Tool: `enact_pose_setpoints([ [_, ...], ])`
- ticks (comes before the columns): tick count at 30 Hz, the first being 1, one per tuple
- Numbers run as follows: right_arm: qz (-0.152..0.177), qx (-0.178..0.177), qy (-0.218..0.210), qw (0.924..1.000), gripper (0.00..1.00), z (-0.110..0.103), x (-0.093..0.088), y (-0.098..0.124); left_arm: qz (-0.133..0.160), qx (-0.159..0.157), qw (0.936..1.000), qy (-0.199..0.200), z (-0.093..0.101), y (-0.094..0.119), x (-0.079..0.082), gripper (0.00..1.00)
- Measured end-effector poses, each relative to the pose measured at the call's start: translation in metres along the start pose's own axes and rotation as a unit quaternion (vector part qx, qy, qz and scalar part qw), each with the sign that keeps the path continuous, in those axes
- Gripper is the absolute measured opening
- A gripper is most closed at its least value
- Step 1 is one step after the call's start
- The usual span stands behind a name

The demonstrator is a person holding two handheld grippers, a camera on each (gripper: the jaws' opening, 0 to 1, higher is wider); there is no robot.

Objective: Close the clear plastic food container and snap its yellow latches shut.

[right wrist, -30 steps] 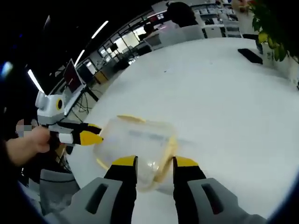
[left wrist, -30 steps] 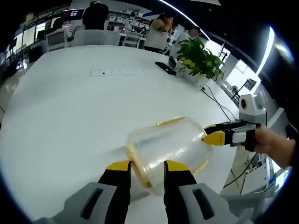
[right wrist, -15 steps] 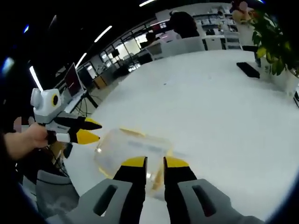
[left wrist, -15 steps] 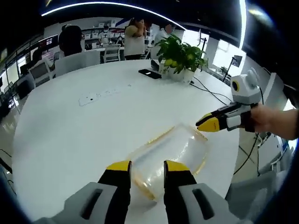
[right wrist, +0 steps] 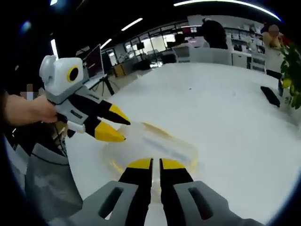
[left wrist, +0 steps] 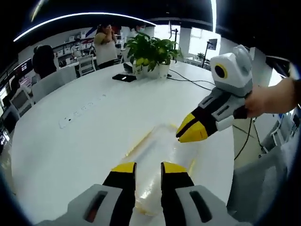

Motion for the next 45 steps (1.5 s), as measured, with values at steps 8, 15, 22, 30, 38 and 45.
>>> enact_pose_setpoints([
  [8,-0.022,0.019,0.025,0.9993,0.00,-0.004,-0.003,-0.007,-0.007,-0.025,0.9970,-0.073,0.005,-0.011,0.004,0.09],
  [15,-0.038,0.034,0.055,0.9972,0.00,-0.009,-0.006,-0.010,-0.001,-0.043,0.9929,-0.111,0.009,-0.022,0.012,0.09],
  [22,-0.040,0.038,0.059,0.9967,0.01,-0.010,-0.006,-0.010,-0.006,-0.048,0.9916,-0.120,0.004,-0.031,0.014,0.09],
  [30,-0.059,0.064,0.073,0.9935,0.09,-0.020,-0.012,-0.012,-0.011,-0.056,0.9901,-0.128,0.004,-0.035,0.015,0.12],
  [38,-0.080,0.072,0.151,0.9826,0.08,-0.030,-0.014,-0.016,-0.008,-0.055,0.9884,-0.142,0.002,-0.035,0.022,0.13],
  [45,-0.065,0.073,0.130,0.9867,0.05,-0.028,-0.013,-0.016,-0.010,-0.056,0.9877,-0.145,0.001,-0.036,0.024,0.13],
])
Point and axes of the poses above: the point that each gripper's makers call its tool centre point, and the gripper's own axes: y roughly backward along the fingers, z roughly to its right, x roughly out of its top, the point moved 6 cm from there along y, roughly backward along the fingers, and after that the axes turned 10 degrees about x, right-handed, at the moved point
